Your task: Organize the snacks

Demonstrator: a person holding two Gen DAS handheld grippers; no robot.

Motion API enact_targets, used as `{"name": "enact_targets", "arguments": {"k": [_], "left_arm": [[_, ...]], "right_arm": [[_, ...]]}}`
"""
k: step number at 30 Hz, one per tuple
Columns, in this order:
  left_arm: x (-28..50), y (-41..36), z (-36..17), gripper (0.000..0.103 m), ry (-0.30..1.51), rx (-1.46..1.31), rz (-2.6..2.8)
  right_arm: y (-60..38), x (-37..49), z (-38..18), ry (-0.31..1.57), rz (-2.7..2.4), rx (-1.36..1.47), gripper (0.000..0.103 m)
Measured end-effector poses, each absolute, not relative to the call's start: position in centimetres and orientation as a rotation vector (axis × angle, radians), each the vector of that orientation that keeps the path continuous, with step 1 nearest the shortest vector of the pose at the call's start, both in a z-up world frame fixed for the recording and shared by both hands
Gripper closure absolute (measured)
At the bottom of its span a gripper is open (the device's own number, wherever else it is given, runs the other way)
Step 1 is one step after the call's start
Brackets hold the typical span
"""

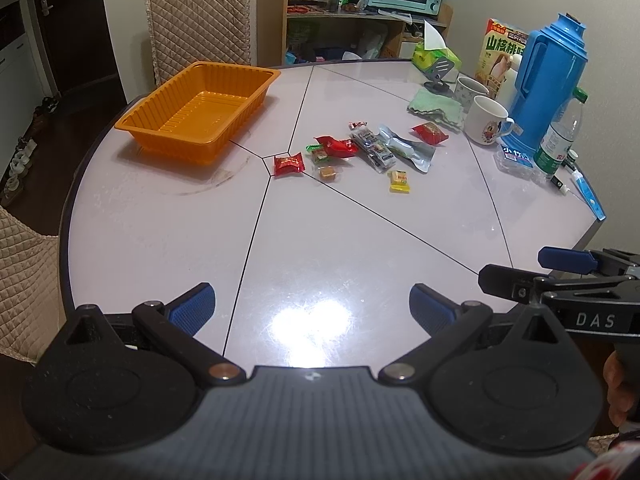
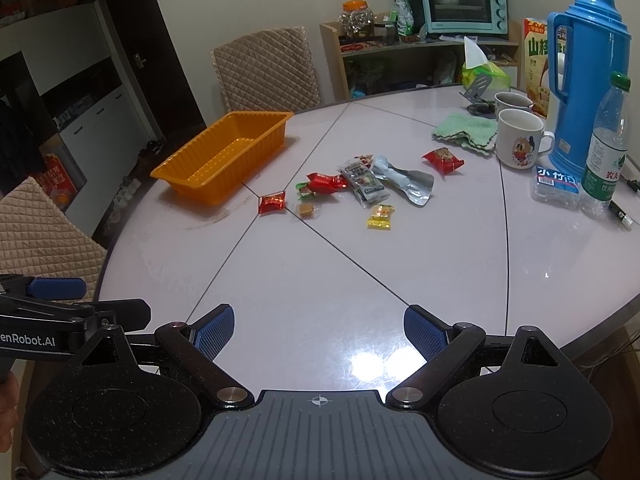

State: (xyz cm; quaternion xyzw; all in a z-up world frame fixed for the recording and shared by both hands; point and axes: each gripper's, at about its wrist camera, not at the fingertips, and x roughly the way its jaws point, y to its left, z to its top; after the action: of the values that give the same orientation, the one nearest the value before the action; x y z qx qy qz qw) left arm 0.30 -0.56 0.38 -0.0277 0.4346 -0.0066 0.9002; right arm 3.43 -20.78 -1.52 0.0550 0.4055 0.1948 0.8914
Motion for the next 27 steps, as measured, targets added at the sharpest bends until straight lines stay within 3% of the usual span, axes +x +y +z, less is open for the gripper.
{"name": "enact_targets", "arguments": {"k": [24, 27], "left_arm": [[2.3, 0.7, -1.4, 0.000, 0.848, -0.046, -0.007], [4.1, 1.0, -2.2, 0.005, 0.842, -0.051, -0.024]], "right_arm": [[-22.3, 6.2, -4.3, 0.866, 0.368, 0.155, 0.012], [-22.6, 7.4, -4.8, 0.867, 0.337, 0.171, 0.012]]}}
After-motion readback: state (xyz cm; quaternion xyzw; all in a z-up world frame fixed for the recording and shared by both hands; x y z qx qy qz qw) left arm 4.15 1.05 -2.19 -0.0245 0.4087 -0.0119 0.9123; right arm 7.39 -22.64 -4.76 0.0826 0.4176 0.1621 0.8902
